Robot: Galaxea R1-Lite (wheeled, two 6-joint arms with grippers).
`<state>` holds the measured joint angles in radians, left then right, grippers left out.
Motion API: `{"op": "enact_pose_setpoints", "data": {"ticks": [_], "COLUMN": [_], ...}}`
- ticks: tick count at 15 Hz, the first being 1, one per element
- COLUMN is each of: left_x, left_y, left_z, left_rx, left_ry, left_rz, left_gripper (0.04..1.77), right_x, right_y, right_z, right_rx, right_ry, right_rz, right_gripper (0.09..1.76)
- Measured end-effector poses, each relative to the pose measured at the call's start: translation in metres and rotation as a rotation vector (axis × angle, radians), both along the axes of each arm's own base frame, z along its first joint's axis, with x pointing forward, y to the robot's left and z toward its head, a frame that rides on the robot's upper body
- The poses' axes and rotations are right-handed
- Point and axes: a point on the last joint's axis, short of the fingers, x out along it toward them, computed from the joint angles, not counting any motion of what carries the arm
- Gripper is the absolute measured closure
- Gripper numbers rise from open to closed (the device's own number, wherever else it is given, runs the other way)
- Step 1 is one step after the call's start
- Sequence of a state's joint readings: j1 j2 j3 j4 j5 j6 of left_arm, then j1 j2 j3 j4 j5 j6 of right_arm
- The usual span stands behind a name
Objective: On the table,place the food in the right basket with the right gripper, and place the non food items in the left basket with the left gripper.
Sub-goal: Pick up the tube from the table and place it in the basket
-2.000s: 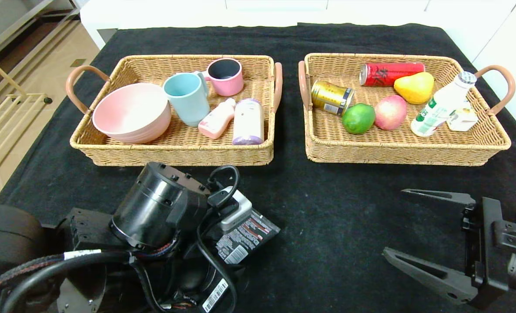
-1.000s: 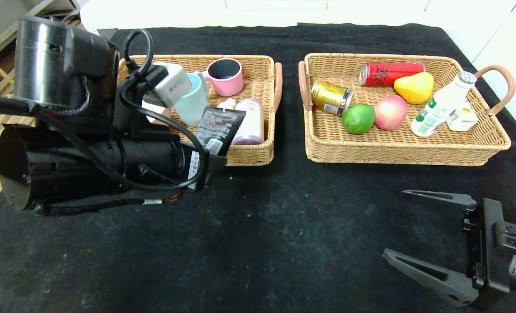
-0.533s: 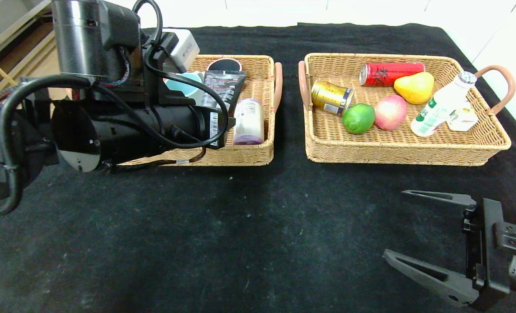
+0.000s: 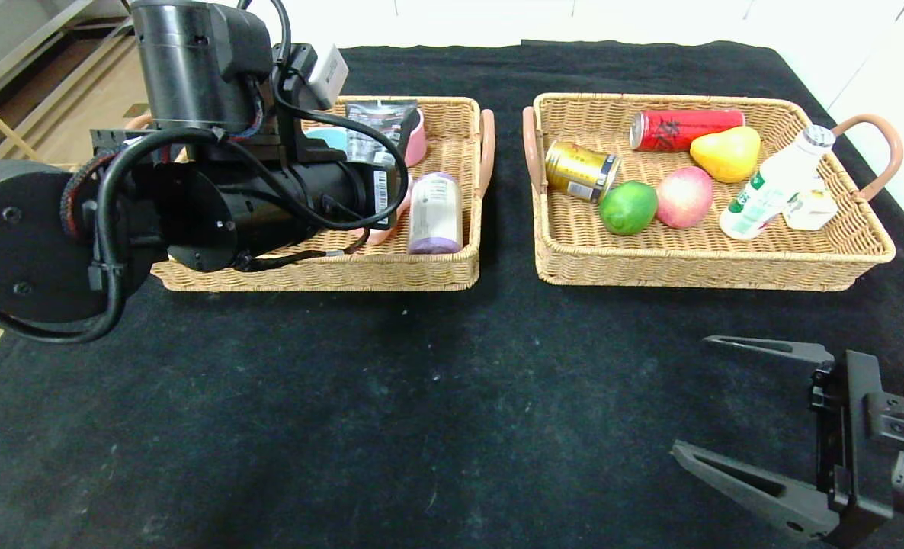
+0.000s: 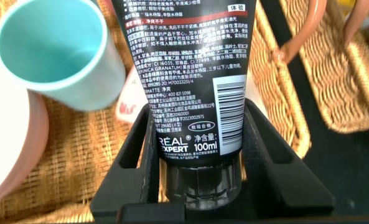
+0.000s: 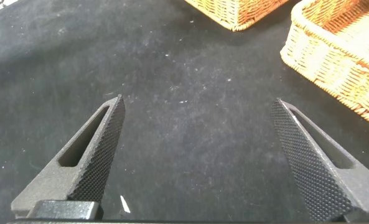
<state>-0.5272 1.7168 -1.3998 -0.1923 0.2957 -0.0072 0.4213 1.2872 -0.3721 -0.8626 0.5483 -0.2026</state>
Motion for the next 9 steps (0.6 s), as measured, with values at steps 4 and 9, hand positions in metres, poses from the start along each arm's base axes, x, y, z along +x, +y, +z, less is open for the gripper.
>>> {"op": "enact_pose_setpoints", "data": {"ticks": [4, 9], "left_x": [0.009, 0.02], "left_y": [-0.005, -0.009], "left_z": [0.005, 0.003], "left_rx": [-0.008, -0.013], "left_ry": [-0.023, -0.031], "left_rz": [0.013, 0.04], "left_gripper": [0.98, 0.98], "right_x": [-0.001, -0.001], "right_y": [0.001, 0.001], "right_z": [0.0, 0.0], "right_rx": [0.001, 0.001], "right_ry": [0.0, -0.002], "right_rz": [0.004, 0.006], "right_gripper": [0.14, 0.14]}}
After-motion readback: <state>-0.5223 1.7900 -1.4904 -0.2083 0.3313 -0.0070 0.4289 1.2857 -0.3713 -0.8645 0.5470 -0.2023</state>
